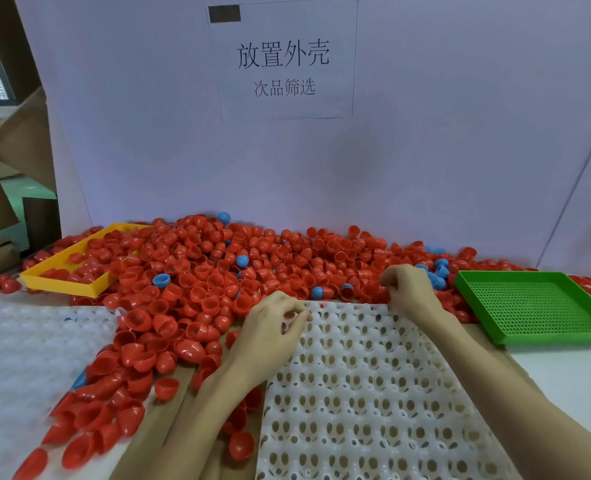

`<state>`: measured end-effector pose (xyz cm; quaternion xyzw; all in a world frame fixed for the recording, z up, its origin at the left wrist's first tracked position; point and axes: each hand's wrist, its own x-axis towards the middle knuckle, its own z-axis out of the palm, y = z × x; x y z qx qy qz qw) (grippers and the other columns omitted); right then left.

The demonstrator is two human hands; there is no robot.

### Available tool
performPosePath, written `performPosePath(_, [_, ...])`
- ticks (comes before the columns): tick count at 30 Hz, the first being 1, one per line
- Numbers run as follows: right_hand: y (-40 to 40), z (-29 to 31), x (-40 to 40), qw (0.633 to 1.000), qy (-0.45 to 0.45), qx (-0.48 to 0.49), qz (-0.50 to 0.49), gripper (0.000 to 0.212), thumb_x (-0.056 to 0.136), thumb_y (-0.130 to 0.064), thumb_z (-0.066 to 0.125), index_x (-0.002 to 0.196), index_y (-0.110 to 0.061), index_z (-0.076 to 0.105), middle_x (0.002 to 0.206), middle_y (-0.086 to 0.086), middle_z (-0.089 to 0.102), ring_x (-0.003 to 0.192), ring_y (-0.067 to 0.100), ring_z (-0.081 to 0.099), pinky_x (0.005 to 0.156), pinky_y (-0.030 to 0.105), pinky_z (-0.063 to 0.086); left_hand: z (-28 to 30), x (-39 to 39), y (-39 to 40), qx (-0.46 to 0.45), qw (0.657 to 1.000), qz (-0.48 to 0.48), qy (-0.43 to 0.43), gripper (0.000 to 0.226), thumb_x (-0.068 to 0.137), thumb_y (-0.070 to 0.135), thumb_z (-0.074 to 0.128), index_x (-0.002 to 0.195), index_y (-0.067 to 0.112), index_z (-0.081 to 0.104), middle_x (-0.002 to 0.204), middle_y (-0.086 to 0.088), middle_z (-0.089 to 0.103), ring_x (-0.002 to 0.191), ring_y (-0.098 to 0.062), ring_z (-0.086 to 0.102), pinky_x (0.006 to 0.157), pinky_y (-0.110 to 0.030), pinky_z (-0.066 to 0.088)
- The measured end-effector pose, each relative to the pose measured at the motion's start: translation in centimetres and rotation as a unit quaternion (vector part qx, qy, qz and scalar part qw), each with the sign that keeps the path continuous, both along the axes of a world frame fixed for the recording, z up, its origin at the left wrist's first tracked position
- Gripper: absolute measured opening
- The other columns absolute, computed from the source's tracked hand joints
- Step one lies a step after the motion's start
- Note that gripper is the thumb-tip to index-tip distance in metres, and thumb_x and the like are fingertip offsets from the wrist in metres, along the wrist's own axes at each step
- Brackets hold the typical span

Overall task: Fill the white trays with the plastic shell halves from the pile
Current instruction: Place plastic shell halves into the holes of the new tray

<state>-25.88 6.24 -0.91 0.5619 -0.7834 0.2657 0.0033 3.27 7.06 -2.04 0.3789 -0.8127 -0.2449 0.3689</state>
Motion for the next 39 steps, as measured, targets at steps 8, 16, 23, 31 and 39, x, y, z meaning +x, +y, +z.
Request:
performPosePath(8, [4.6, 2.8, 2.7, 0.926, -0.337, -0.129, 0.109, 0.022, 0.087, -0.024, 0.084, 0.109, -0.020, 0.080, 0.104, -0.008, 0.079, 0.101, 0.004, 0.073, 0.094, 0.025, 0.056, 0.3, -0.4, 0.3, 0.000, 0.998, -0.017, 0.059, 0.016, 0.101, 0.023, 0.067, 0.114, 0.030, 0.071, 0.107, 0.017, 0.068, 0.102, -0.001, 0.065, 0.081, -0.019, 0.055])
performPosePath(16, [9.3, 2.6, 8.3, 0.906, -0.359, -0.071, 0.212, 0.008, 0.089, -0.022, 0.083, 0.096, -0.024, 0.082, 0.092, -0.003, 0.080, 0.090, 0.012, 0.076, 0.082, 0.020, 0.059, 0.0, -2.4, 2.8, 0.098, 0.978, -0.123, 0.134, 0.046, 0.093, 0.041, 0.079, 0.134, 0.047, 0.059, 0.127, 0.017, 0.064, 0.110, -0.007, 0.071, 0.087, -0.025, 0.061])
performPosePath(23, [10.3, 2.0, 7.7, 0.903, -0.371, -0.084, 0.198, 0.020, 0.102, -0.010, 0.064, 0.106, -0.021, 0.080, 0.097, -0.004, 0.081, 0.095, 0.011, 0.077, 0.077, 0.023, 0.061, 0.2, -2.4, 2.5, 0.237, 0.932, -0.107, 0.252, 0.017, 0.103, 0.009, 0.064, 0.113, 0.012, 0.077, 0.108, -0.003, 0.080, 0.099, -0.022, 0.078, 0.084, -0.033, 0.064])
performPosePath(31, [11.5, 0.7, 8.8, 0.934, -0.249, -0.041, 0.253, 0.042, 0.087, -0.031, 0.083, 0.126, -0.036, 0.068, 0.116, -0.018, 0.071, 0.108, 0.001, 0.070, 0.085, 0.026, 0.062, 0.2, -2.5, 2.9, 0.299, 0.902, -0.099, 0.296, 0.014, 0.102, 0.006, 0.065, 0.108, 0.008, 0.077, 0.100, -0.010, 0.080, 0.088, -0.030, 0.080, 0.073, -0.025, 0.063])
performPosePath(39, [11.6, 0.9, 8.7, 0.946, -0.226, -0.114, 0.201, 0.035, 0.088, -0.022, 0.083, 0.118, -0.030, 0.068, 0.102, -0.015, 0.074, 0.097, 0.001, 0.071, 0.080, 0.024, 0.060, 0.5, -2.1, 3.2, 0.220, 0.939, -0.136, 0.225, 0.036, 0.097, 0.021, 0.075, 0.131, 0.030, 0.065, 0.120, 0.012, 0.068, 0.097, -0.024, 0.077, 0.081, -0.037, 0.064])
